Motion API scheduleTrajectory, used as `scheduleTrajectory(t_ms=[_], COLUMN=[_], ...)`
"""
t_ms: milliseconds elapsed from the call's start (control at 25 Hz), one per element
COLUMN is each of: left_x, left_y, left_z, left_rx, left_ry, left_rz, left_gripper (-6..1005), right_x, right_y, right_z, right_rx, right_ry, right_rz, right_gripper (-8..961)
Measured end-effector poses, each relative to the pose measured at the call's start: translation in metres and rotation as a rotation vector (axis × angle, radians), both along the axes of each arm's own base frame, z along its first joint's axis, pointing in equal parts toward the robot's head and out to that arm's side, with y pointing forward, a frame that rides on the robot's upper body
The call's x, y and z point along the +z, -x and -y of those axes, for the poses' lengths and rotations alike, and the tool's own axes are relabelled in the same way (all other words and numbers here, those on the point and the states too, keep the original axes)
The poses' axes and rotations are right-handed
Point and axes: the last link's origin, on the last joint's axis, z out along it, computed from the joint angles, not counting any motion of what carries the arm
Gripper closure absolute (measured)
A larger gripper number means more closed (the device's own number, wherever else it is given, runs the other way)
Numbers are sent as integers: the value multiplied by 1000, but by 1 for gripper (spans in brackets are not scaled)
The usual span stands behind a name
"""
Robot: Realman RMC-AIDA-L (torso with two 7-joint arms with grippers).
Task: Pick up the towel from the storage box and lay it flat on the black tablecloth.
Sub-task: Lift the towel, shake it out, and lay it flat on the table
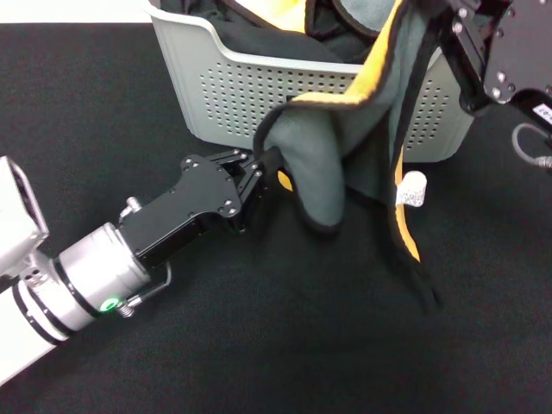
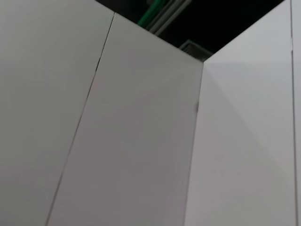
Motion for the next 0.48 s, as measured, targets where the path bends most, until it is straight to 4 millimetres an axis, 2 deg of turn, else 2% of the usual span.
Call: scheduleTrajectory(t_ms=[240,480], left_x=[16,43], left_y=[3,10], left_z=[11,18], left_rx=[-56,-91], left_ry=[13,43], left_rz=[47,107], left_gripper=[972,972], right_x=[-1,5], right_y=[-6,-11], right_z=[6,15], right_rx=[-34,-60], right_ry=[127,229], right_rz=[46,118], right_gripper=[942,941])
